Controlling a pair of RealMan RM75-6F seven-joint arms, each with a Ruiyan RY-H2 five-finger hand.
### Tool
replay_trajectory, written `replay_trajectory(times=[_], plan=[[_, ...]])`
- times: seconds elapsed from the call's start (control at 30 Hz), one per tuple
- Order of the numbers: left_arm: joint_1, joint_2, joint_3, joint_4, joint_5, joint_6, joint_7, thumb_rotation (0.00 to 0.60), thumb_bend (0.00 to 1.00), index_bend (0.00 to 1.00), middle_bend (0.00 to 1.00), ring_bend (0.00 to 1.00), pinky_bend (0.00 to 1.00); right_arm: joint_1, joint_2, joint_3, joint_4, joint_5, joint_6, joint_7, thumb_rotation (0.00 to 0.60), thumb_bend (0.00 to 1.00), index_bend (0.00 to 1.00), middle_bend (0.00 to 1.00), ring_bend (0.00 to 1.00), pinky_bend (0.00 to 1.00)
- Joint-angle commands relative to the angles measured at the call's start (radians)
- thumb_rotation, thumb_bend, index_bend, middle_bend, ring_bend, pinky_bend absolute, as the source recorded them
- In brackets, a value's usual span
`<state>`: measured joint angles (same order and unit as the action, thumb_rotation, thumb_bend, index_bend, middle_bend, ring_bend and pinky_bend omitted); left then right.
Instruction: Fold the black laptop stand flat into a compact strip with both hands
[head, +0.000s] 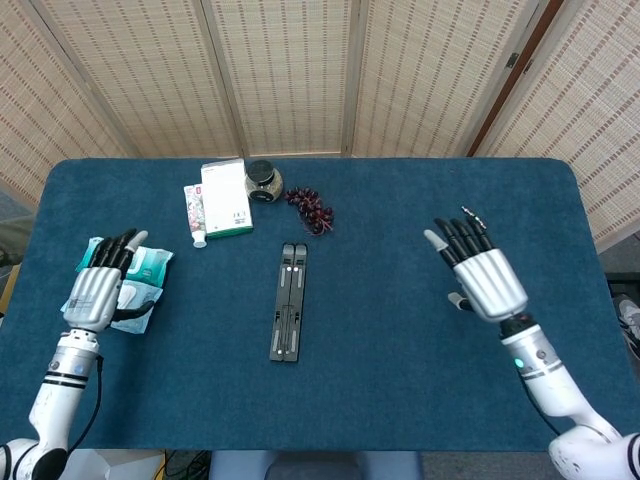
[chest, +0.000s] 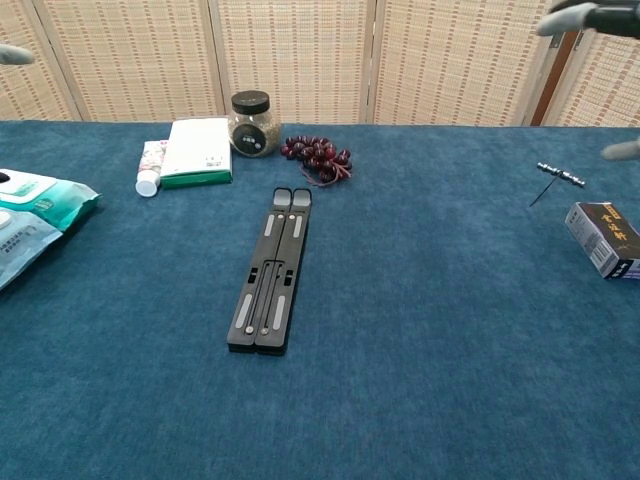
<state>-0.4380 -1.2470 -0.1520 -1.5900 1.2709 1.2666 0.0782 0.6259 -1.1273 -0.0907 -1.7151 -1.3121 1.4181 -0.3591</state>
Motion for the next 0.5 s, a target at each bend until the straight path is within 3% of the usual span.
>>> replay_trajectory(times=[0.03,0.5], plan=[[0.039,0.021,0.023,-0.028,0.016,0.047,0.042,0.6,0.15,0.03,0.03,0.06,0.0,-0.097,0.043,-0.023,-0.018,0.016,0.056,0.025,0.6,0.04,0.0,0.0,0.0,0.0],[0.2,0.064,0.118,-0.149,0.109,0.236,0.158,0.6,0.15,0.03,0.03,0.06,0.0,-0.362,0.058,-0.06,-0.013,-0.039,0.204,0.088,0.6,0.04,0.0,0.0,0.0,0.0]])
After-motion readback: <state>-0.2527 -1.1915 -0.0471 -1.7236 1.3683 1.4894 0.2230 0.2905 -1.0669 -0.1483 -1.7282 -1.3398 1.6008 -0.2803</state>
